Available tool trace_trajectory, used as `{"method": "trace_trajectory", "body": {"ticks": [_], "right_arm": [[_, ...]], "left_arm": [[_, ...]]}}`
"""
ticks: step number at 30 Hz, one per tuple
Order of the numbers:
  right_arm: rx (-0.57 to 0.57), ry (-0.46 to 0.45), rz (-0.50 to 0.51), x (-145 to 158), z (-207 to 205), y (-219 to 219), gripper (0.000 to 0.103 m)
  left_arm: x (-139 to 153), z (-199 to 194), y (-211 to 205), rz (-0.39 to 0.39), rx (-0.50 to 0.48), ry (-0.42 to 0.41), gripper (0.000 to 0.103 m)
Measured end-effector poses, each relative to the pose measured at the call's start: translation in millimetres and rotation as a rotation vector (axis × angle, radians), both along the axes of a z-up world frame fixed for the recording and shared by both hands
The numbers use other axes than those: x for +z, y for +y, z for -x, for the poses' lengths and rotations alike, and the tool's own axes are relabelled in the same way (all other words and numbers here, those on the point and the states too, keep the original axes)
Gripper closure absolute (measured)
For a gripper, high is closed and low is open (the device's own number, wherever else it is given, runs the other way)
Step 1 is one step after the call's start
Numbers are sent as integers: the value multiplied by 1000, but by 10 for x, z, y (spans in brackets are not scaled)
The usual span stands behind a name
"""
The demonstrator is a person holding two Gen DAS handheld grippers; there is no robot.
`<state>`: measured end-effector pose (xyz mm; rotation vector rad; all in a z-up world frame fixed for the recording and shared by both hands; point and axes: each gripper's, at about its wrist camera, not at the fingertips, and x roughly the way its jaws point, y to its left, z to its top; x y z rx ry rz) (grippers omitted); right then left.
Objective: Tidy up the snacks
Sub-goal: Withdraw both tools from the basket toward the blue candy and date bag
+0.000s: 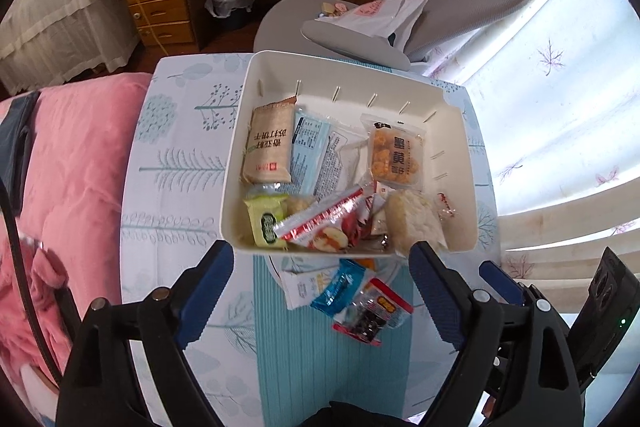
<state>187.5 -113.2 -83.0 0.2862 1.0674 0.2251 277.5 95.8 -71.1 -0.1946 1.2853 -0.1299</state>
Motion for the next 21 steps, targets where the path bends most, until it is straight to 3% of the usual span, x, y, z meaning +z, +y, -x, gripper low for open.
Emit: {"method": "trace_trajectory", "body": {"ticks": [12, 21], "right_arm": [[127, 3, -27, 103, 392, -169, 28], [86, 45, -48, 39, 672, -177, 28]], "left_arm": [[101, 832, -53, 26, 166, -31, 14], [58, 1315, 90, 31, 164, -40, 14]]}}
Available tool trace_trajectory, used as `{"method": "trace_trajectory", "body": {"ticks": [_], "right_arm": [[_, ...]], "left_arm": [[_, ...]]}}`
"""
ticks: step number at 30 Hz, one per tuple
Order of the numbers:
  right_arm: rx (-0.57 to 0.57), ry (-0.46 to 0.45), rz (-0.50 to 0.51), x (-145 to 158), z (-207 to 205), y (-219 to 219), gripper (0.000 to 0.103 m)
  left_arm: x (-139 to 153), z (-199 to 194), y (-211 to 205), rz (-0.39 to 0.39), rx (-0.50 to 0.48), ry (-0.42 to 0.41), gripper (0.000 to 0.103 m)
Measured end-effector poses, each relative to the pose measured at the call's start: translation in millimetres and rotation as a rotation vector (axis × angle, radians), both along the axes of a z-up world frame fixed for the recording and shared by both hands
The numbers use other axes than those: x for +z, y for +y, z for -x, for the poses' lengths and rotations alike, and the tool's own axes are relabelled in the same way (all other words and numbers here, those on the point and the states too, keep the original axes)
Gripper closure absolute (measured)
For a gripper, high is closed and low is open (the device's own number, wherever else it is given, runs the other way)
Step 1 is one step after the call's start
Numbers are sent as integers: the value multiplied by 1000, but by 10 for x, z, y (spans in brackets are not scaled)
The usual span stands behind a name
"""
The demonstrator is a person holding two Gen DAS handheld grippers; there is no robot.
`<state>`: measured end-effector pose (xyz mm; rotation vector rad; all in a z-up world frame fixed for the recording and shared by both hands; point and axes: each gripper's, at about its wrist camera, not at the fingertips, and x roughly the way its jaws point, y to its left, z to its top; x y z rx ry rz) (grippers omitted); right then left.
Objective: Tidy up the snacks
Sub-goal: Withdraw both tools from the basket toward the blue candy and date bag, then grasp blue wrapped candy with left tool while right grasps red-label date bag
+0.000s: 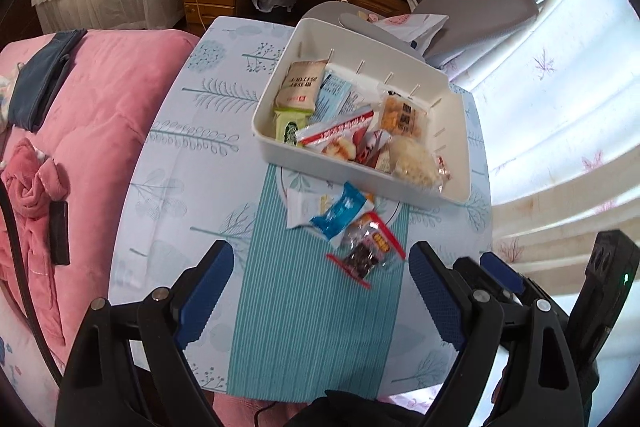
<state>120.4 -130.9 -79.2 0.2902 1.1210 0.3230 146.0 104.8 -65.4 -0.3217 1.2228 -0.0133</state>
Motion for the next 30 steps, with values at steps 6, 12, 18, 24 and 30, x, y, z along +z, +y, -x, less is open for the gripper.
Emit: {"method": "trace_trajectory", "body": {"ticks": [6, 12, 18, 24, 30], "right_arm": [[-124, 41, -14, -55, 225, 76, 28], [-297, 88, -52, -178, 540, 212, 28], [-475, 143, -124, -355, 823, 321, 28], [-576, 190, -179, -506, 976, 410, 28], [-644, 245, -213, -697, 1012, 405, 28]], "left_arm": [[-65, 223, 189, 17, -97, 9, 14], [-155, 344, 381, 21, -225, 10, 14], [-277, 407, 503, 22, -364, 16, 14], [-426, 396, 514, -17, -468, 11, 14], [-620, 278, 431, -60, -525, 4, 14]]}}
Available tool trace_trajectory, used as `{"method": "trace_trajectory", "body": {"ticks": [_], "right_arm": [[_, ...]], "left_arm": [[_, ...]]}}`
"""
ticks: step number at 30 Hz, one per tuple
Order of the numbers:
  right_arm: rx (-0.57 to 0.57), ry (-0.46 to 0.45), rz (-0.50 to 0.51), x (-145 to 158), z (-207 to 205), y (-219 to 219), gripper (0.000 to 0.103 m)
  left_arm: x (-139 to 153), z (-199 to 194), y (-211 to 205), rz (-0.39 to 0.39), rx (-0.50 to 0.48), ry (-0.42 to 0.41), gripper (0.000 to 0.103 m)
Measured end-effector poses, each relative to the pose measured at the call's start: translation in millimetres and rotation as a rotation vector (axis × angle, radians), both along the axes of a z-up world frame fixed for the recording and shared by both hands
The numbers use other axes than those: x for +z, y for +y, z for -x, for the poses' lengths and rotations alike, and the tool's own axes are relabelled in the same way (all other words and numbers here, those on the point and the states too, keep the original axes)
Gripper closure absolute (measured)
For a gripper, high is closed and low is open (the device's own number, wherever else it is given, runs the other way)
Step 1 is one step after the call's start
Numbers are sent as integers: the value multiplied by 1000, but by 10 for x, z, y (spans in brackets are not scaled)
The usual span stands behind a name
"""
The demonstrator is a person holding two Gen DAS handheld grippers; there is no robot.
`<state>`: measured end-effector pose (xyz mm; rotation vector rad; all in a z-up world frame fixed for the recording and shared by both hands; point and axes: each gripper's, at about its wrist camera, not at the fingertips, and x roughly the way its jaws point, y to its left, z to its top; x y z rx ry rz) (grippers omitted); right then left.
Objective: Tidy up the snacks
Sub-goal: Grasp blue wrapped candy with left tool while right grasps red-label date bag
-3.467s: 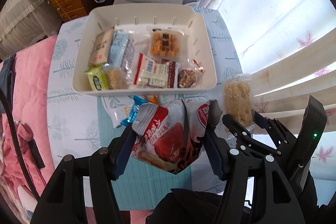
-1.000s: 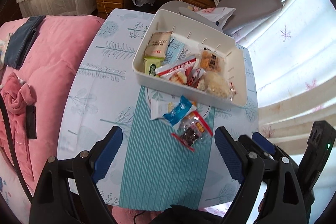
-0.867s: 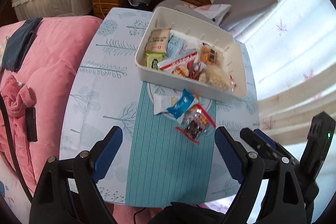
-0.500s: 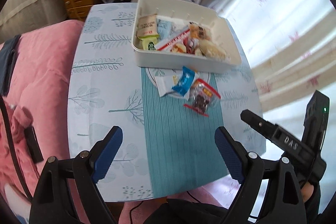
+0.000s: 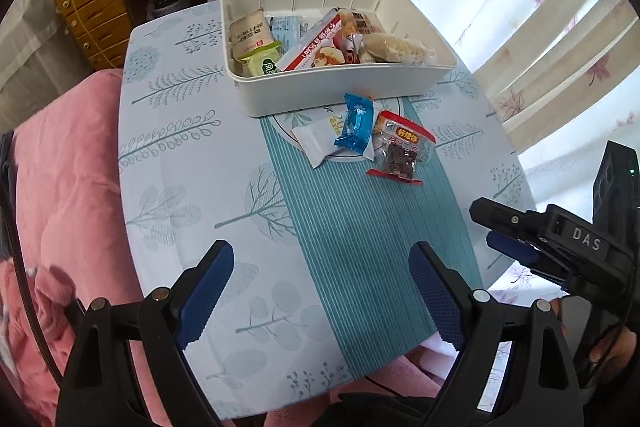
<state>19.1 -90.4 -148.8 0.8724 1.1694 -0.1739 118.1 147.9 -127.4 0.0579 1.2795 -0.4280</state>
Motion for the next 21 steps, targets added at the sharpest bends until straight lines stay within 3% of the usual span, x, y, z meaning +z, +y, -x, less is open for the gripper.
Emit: {"method": "trace_trajectory", "body": {"ticks": [12, 21], "right_arm": [[-86, 72, -64, -459, -253, -180, 28], [-11, 100, 16, -712, -518, -227, 28]], "left_arm": [[-275, -525, -343, 14, -81, -52, 14], [-756, -1061, -783, -8, -101, 44, 14]]}}
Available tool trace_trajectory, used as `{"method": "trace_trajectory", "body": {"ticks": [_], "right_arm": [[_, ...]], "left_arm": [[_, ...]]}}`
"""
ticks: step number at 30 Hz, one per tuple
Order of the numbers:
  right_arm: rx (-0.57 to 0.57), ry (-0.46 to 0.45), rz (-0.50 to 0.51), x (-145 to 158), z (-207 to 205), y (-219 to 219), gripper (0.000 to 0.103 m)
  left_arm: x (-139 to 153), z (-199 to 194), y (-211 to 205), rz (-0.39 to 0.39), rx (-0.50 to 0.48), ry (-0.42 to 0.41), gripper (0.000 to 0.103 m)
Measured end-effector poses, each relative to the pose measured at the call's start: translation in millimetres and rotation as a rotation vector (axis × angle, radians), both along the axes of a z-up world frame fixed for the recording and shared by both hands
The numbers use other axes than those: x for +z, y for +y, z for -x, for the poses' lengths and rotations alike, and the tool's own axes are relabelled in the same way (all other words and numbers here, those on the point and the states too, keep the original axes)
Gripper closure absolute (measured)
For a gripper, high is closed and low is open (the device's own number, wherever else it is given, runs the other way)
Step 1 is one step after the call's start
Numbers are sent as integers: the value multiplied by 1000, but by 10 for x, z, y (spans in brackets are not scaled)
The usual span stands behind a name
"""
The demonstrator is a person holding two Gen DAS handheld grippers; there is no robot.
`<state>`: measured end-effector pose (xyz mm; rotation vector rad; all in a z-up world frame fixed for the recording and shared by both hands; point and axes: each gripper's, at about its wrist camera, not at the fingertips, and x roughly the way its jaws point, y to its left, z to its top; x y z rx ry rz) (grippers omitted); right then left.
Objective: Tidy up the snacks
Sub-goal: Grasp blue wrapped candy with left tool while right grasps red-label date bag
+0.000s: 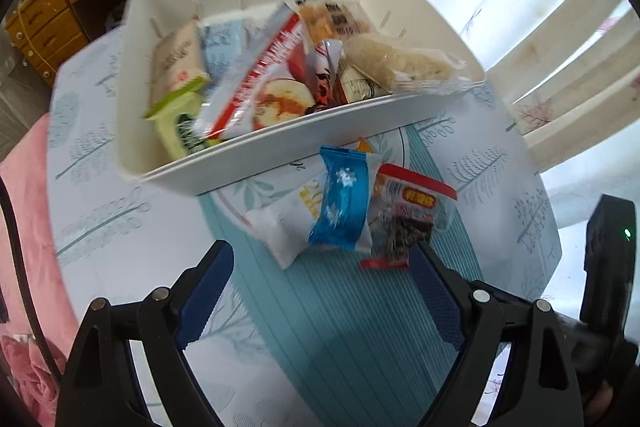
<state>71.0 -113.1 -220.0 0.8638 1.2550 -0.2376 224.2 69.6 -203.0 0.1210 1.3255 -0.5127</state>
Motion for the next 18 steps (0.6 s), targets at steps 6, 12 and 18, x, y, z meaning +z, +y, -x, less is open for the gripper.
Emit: {"method": "trace_trajectory", "body": {"ticks": [6, 12, 18], "right_arm": [[111, -25, 120, -14, -241, 109, 28], [223, -12, 227, -34, -443, 261, 28], [284, 0, 270, -98, -607, 321, 28]], "left_arm": [[-276, -254, -249, -52, 5, 9, 14], [-505, -422, -425, -86, -1, 31, 15], [-613, -486, -545, -86, -3, 22, 24]]}}
